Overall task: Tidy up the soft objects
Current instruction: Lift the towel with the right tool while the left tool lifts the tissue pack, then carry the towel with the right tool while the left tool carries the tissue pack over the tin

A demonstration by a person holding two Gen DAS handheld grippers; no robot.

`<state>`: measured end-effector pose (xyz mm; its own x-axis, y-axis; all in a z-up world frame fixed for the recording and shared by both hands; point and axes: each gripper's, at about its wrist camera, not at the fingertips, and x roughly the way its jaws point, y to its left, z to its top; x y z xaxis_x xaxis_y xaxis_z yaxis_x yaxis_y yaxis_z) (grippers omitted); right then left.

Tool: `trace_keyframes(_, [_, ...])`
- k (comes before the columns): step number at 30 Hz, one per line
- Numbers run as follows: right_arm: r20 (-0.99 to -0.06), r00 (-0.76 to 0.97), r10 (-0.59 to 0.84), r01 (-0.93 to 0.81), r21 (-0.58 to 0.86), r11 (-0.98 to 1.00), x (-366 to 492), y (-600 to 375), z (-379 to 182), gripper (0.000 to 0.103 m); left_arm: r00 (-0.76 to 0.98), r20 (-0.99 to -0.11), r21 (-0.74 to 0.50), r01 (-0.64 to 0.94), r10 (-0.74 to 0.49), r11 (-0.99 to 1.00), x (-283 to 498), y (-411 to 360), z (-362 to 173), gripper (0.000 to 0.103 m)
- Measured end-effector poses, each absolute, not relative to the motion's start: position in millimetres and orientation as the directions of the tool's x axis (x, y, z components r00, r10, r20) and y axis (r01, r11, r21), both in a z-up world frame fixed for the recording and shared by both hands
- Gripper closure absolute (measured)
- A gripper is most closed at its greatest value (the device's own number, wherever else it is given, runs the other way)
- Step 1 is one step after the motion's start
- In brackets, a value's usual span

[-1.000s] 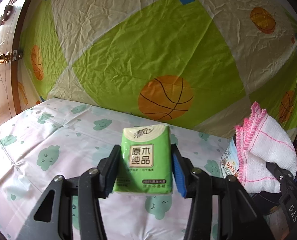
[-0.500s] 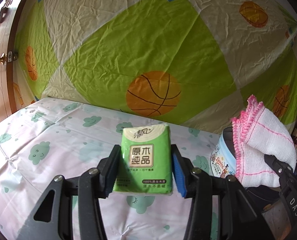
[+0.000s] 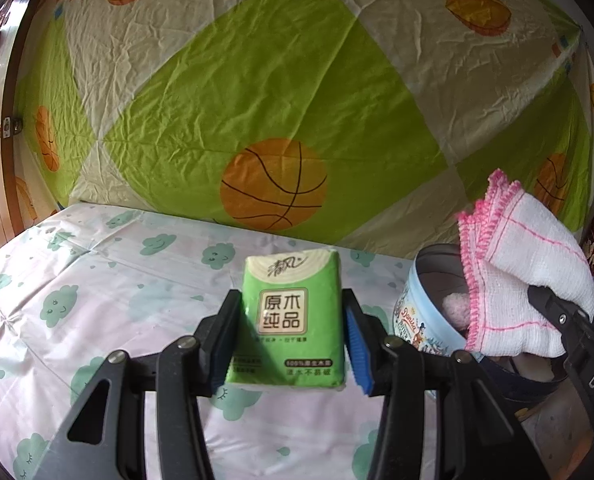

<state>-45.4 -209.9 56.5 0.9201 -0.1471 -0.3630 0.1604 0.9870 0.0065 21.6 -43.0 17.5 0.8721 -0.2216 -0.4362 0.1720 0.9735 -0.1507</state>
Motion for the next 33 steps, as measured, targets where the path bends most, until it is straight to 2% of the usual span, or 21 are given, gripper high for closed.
trace_keyframes(33, [-0.35, 0.902, -0.252, 0.272, 0.009, 0.962, -50, -282, 64, 0.086, 0.852, -0.368, -0.149, 0.341, -0.372, 0.928, 15, -135, 56, 0.055])
